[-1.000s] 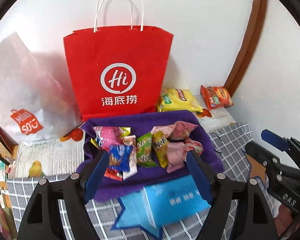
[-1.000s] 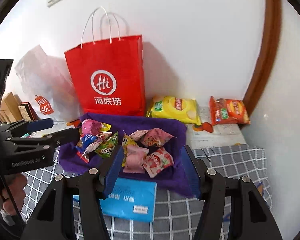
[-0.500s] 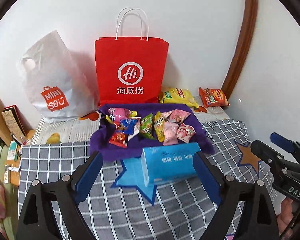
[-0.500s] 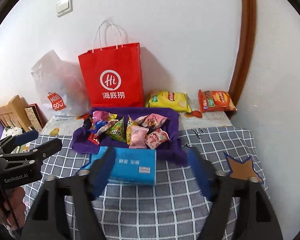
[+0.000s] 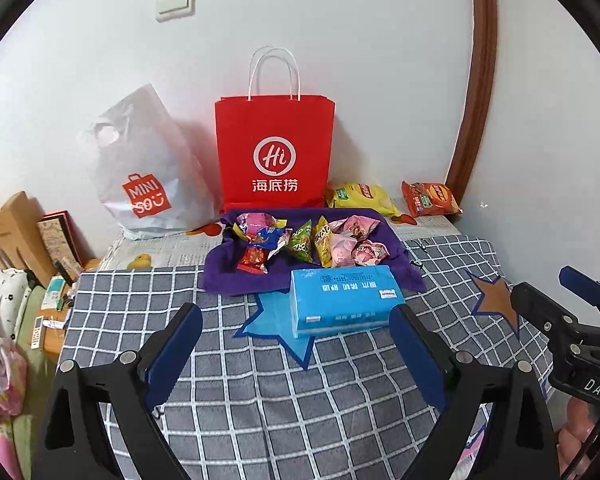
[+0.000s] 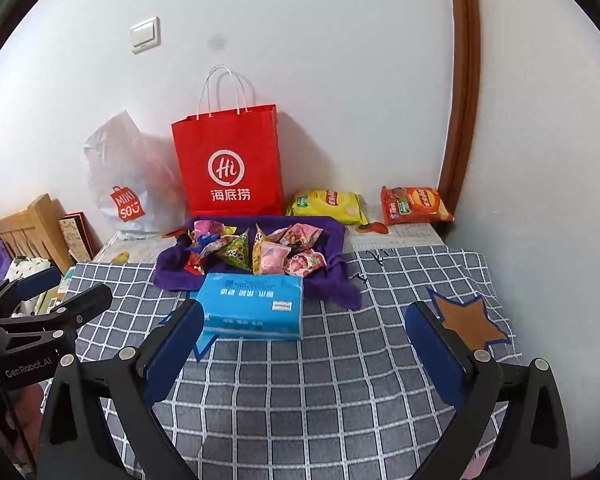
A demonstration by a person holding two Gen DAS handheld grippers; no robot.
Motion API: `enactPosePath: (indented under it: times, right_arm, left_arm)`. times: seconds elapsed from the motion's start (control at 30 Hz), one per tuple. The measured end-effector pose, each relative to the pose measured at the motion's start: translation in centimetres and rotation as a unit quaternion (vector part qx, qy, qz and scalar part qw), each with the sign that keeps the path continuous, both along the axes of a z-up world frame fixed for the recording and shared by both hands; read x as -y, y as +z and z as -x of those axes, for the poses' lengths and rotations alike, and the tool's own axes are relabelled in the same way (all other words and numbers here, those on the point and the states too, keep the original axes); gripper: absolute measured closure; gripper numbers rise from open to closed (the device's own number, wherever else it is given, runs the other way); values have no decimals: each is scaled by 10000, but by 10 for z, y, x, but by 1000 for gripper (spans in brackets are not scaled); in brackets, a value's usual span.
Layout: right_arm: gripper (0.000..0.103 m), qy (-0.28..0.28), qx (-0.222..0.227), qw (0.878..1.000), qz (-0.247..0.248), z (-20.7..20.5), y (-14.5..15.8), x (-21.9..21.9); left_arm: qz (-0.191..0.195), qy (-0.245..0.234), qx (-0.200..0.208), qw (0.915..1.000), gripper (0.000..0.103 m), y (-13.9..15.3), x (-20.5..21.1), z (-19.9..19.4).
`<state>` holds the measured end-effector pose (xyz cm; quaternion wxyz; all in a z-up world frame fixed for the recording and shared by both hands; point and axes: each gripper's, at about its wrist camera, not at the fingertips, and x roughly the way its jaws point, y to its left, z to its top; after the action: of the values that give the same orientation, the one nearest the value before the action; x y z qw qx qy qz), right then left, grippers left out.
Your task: Organize snacks
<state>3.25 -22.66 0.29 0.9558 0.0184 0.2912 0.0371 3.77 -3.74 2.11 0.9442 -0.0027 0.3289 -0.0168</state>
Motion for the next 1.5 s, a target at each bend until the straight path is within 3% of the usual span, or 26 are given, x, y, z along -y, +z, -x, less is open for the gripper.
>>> enactPosePath:
  times: [0.5, 1.5]
  right_arm:
    - [3, -45, 89, 9999, 8, 61, -13, 11]
    - [3, 6, 247, 9997, -79, 75, -5, 7]
  left_arm:
    - [-35, 7, 220, 9998, 7, 1, 14, 49]
    - [10, 71, 235, 9997, 7, 2, 10, 58]
